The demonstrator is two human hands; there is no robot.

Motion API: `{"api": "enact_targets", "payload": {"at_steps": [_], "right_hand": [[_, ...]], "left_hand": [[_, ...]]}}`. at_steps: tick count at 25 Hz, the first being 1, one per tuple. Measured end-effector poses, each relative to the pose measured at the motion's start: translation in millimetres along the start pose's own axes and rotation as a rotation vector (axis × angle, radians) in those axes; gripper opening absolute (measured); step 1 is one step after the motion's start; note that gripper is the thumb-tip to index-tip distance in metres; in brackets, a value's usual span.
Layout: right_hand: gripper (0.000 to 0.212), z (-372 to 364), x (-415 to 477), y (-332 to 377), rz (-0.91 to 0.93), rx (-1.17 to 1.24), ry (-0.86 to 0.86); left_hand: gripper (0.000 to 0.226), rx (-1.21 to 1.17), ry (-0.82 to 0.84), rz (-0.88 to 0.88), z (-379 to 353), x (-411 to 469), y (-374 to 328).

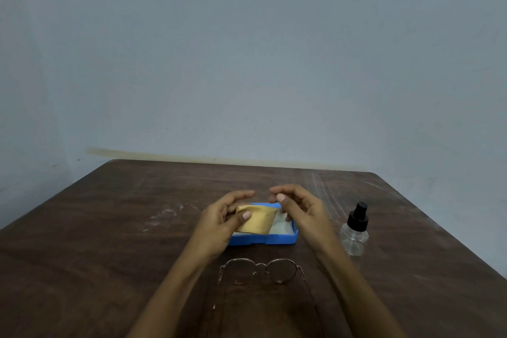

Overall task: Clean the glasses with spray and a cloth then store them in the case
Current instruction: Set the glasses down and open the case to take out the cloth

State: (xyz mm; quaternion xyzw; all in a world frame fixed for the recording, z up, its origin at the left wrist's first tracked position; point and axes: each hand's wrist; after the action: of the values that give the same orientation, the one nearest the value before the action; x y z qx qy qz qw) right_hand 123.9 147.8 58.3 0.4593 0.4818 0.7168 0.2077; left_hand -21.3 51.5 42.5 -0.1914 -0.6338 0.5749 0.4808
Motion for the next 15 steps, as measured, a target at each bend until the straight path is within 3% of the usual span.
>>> {"api": "enact_targets", "payload": {"at_steps": [3, 5, 10, 15], "right_hand": [[0.019, 4.7, 0.8, -4.1, 0.034, -0.202, 0.127], [0.020, 4.2, 0.1, -5.4, 0.020, -0.195, 0.226], [0.032, 6.4, 3.0, -6.3, -0.023, 0.026, 0.253], [0.032, 10.4, -1.7, -7.8, -0.166, 0.265, 0.449]], "left_hand": [[0.034, -0.056, 0.035, -0.017, 1.4, -0.2, 0.1], [0.032, -0.057, 0.040, -0.036, 1.6, 0.6, 1.0], [0.023, -0.114, -0.111, -0.017, 1.1, 3.3, 5.0], [0.021, -0.225, -0.136, 0.035, 3.5, 3.0, 7.1]]}}
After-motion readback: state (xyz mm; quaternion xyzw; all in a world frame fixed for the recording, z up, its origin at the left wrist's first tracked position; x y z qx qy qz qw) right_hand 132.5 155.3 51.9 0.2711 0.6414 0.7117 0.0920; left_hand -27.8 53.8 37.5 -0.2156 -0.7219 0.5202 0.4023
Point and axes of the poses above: each hand's wrist, its own x-axis towards the middle knuckle, its own z-axis out of the back of the hand, y = z × x, and after that the axes turned 7 degrees about -y, right-handed
